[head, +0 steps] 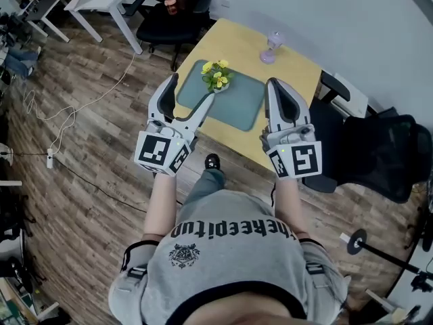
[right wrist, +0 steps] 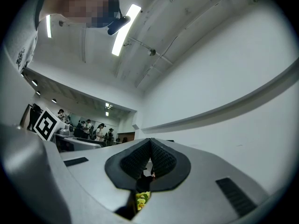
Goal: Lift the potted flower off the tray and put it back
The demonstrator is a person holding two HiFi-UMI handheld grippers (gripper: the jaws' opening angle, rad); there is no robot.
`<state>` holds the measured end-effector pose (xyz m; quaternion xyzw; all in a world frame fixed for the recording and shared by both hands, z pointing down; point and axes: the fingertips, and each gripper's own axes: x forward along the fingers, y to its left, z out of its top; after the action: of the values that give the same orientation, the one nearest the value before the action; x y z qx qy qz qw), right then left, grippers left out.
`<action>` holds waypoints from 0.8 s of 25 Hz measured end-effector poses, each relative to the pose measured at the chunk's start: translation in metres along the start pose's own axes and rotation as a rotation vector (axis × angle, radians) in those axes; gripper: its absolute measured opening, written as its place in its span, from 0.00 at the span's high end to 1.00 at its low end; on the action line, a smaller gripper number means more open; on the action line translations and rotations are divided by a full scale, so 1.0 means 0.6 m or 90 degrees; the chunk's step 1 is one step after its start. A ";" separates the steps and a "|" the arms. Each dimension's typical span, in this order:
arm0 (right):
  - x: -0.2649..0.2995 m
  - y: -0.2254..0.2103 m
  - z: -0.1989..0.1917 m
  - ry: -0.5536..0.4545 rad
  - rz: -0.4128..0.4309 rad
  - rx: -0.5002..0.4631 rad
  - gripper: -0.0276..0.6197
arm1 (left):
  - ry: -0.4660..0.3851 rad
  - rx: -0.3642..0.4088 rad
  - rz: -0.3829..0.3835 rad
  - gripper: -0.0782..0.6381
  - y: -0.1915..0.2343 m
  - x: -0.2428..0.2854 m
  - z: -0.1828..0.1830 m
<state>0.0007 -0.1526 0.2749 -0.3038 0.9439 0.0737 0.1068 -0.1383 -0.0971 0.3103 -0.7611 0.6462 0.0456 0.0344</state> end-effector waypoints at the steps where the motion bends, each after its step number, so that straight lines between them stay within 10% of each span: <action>1: 0.014 -0.003 -0.006 0.003 -0.001 0.001 0.96 | 0.006 -0.002 -0.004 0.40 0.011 0.011 -0.006; 20: 0.145 -0.034 -0.169 0.114 -0.048 0.048 0.95 | 0.195 -0.061 -0.092 0.40 0.102 0.125 -0.227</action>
<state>-0.0723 -0.2380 0.3502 -0.3401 0.9397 0.0070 0.0358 -0.1834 -0.1956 0.4375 -0.8043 0.5847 -0.0425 -0.0975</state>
